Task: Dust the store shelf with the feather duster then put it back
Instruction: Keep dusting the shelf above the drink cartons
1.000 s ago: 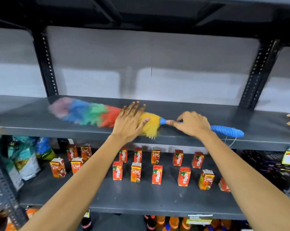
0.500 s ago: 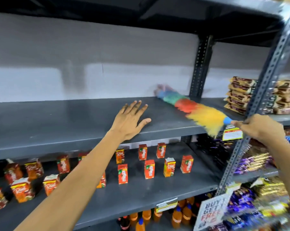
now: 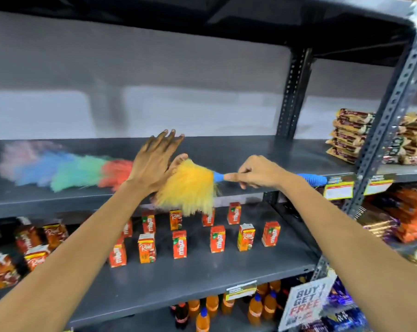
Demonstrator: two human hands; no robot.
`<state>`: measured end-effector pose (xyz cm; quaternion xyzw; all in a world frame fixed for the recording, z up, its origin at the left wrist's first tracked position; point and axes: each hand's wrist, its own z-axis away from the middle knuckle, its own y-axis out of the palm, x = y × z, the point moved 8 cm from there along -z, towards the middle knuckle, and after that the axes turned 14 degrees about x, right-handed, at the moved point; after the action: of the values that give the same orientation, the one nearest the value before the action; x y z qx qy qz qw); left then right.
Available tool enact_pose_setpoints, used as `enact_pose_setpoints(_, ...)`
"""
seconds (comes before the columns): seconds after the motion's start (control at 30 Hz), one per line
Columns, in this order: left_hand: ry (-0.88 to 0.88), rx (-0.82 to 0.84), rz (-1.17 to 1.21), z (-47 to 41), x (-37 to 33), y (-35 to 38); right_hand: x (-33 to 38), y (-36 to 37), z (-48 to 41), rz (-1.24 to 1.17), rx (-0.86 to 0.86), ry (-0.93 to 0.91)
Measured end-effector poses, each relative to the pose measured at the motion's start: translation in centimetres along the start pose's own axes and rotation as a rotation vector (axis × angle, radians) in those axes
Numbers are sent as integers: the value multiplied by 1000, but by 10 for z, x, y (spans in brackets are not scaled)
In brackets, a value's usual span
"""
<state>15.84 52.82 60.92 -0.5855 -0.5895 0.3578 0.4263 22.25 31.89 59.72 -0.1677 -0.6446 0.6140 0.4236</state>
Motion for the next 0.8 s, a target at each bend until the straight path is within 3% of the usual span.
enact_pose_setpoints(0.2, -188, -22, 9, 51, 70, -10, 57, -3, -46, 211, -209, 22)
enact_pose_setpoints(0.3, -228, -24, 27, 58, 86, -8, 38, -20, -38, 241, -278, 92)
enact_pose_setpoints(0.4, -238, -17, 48, 59, 85, -2, 6, -15, -31, 46, -134, 53)
enact_pose_setpoints(0.47, -251, -12, 53, 63, 88, -2, 17, -2, -34, -143, -10, -55)
enact_pose_setpoints(0.57, -229, 36, 33, 63, 89, 0, 56, 18, -52, -239, 80, -177)
enact_pose_setpoints(0.8, -136, 10, -16, 60, 75, -9, 114, 21, -78, -3, -167, -191)
